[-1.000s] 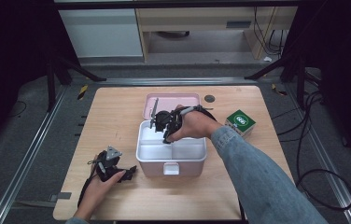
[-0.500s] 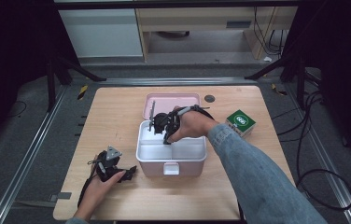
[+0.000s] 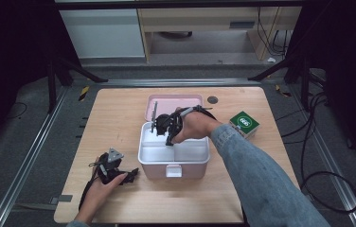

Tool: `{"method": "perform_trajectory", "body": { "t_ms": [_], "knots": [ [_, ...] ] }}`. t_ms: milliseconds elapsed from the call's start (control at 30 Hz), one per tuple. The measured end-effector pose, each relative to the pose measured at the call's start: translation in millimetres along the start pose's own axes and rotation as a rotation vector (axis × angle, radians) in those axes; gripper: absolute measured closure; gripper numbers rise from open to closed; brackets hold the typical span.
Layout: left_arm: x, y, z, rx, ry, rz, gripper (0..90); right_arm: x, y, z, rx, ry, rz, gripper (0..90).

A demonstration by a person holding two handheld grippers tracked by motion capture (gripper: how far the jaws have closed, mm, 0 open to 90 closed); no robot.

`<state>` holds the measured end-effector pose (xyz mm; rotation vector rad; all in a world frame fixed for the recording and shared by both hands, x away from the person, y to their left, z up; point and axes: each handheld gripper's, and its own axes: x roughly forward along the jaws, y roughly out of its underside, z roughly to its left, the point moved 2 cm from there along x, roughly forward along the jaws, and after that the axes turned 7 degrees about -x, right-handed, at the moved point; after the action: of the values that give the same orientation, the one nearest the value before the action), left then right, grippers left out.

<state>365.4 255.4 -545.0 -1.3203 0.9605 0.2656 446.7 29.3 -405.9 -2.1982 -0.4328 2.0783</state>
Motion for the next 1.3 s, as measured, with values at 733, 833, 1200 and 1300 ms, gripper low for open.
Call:
{"method": "perform_trajectory", "body": {
  "t_ms": [733,833,1200,1300],
  "knots": [
    [0.0,-0.1,0.2,0.002,-0.001,-0.001,0.0,-25.2,5.1,-0.2,0.042,0.026,-0.109,89.6],
    [-0.1,0.0,0.0,-0.001,0.001,0.001,0.0,-33.9,6.2,-1.0,0.057,0.04,-0.138,89.7],
    [-0.1,0.0,0.0,-0.001,0.001,0.001,0.0,-74.9,13.2,3.5,0.1,0.118,-0.238,89.7],
    [-0.1,0.0,-0.1,-0.001,0.002,0.001,0.0,-85.6,17.8,4.9,0.113,0.144,-0.256,89.8]
  ]
}}
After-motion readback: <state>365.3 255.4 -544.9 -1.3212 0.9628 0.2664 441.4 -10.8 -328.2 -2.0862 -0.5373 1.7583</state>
